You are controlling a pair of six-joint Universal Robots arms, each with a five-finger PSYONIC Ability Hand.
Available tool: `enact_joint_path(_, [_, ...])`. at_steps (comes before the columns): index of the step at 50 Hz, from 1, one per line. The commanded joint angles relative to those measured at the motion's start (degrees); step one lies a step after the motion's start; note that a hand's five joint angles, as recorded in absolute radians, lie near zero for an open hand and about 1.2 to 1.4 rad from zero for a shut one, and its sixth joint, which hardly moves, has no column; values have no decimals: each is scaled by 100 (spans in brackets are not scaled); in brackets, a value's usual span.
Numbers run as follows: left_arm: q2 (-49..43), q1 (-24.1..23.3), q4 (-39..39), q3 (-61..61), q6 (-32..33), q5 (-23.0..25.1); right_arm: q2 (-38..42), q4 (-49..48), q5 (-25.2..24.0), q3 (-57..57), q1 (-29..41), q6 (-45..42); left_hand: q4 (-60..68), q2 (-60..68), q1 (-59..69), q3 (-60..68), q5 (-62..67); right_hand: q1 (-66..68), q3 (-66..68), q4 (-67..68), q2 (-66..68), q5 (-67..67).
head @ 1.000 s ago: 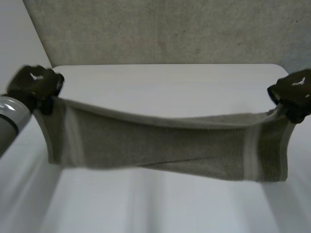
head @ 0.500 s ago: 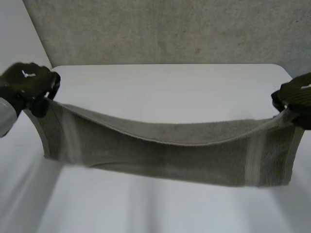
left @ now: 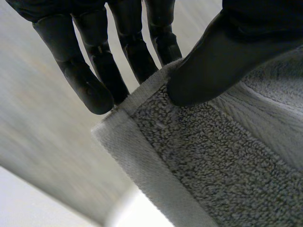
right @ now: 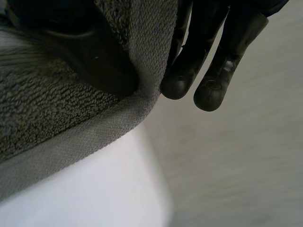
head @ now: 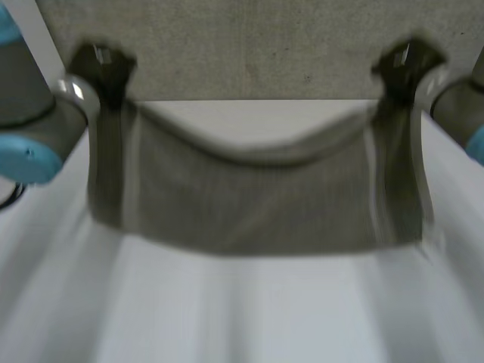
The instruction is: Fold the towel.
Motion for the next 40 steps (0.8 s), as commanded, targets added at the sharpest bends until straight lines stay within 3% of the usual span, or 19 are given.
enact_joint_path(1, [750, 5, 1782, 728, -1069, -9, -1061, -2709, -16, 501, 49, 795, -732, -629, -216, -887, -1527, 422, 334, 369, 511, 375])
enact_joint_path(5, [671, 32, 1652, 1169, -1149, 9, -1362, -2774, -42, 758, 5, 814, -732, -629, -216, -887, -1527, 422, 334, 369, 511, 375])
enact_joint_path(11, [66, 67, 678, 1757, -1202, 18, -1249, -2012, -138, 933, 31, 796, -732, -629, -216, -887, -1527, 422, 334, 369, 511, 375])
enact_joint_path(18, [-208, 190, 299, 984, -1220, 79, -905, -1113, -534, 1444, 75, 770, -732, -629, -216, -887, -1527, 422, 334, 369, 511, 375])
enact_joint_path(21, [-208, 199, 404, 62, -1176, 123, -879, -1034, -640, 1997, 67, 752, -732, -629, -216, -887, -1527, 422, 334, 369, 511, 375])
enact_joint_path(29, [-216, 199, 1852, -2440, -755, 378, -590, -1236, -930, 3542, -4, 533, -732, -629, -216, -887, -1527, 422, 334, 369, 511, 375])
enact_joint_path(36, [-103, 216, 2170, -3496, -8, 413, -483, -1236, -930, 4044, -74, 392, -732, -629, -216, -887, -1527, 422, 334, 369, 511, 375])
enact_joint_path(40, [379, 400, 2171, -3831, 107, 553, -964, -1201, -921, 4273, -276, 444, -732, -629, -216, -887, -1527, 422, 334, 369, 511, 375])
